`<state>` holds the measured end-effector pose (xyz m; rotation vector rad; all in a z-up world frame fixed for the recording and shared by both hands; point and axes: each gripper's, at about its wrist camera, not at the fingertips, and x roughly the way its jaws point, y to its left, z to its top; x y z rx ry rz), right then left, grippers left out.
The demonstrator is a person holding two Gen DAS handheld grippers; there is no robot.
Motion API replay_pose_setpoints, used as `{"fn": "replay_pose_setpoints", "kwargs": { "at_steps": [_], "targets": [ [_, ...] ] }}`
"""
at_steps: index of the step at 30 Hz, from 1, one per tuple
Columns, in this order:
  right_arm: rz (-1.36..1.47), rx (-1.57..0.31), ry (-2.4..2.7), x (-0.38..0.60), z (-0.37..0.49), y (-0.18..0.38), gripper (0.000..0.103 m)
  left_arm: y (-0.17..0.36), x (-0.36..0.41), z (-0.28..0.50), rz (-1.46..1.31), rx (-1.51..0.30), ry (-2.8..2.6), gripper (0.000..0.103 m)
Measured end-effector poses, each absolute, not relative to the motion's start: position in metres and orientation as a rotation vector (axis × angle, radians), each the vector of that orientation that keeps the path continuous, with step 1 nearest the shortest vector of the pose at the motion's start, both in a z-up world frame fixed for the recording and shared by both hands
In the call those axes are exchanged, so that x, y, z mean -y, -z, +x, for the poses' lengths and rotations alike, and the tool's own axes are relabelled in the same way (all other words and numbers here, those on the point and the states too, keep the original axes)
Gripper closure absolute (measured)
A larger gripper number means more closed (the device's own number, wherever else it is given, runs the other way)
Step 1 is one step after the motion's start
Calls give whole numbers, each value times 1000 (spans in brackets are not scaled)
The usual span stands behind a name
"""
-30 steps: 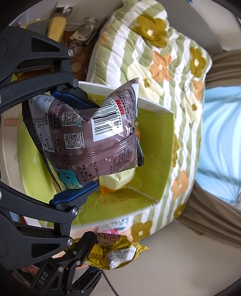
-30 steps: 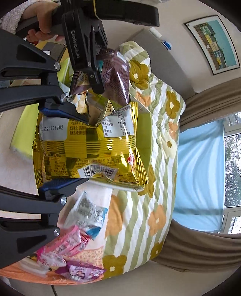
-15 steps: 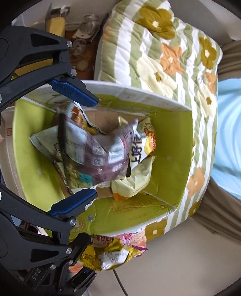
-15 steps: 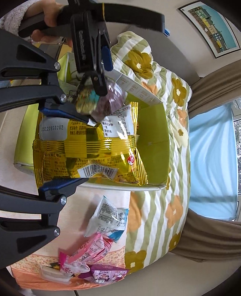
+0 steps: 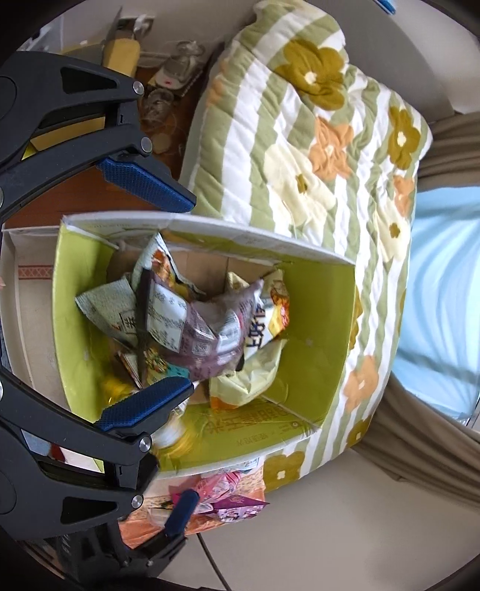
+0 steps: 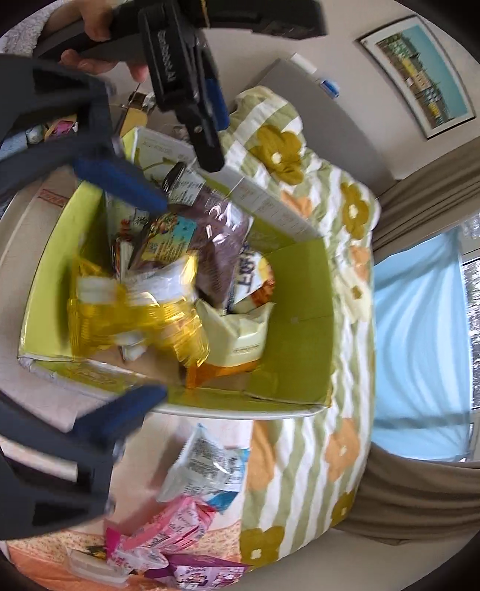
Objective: Organize snacks
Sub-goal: 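Carry both bags over the green box and open both tools, then move both open tools back toward the remaining bags on the table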
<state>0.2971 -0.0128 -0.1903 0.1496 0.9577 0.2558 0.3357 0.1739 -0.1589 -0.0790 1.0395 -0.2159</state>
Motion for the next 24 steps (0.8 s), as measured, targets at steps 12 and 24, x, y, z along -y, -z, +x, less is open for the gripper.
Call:
{"fn": "replay_pose_setpoints", "kwargs": {
  "at_steps": [12,24],
  "targets": [
    [131,-942,-221,7,288,185,4,159,-186,321,-111,-1024,245,13],
    [183,-855,-76,43,243,160,4,144,-143,310,-56,-970,406,13]
  ]
}}
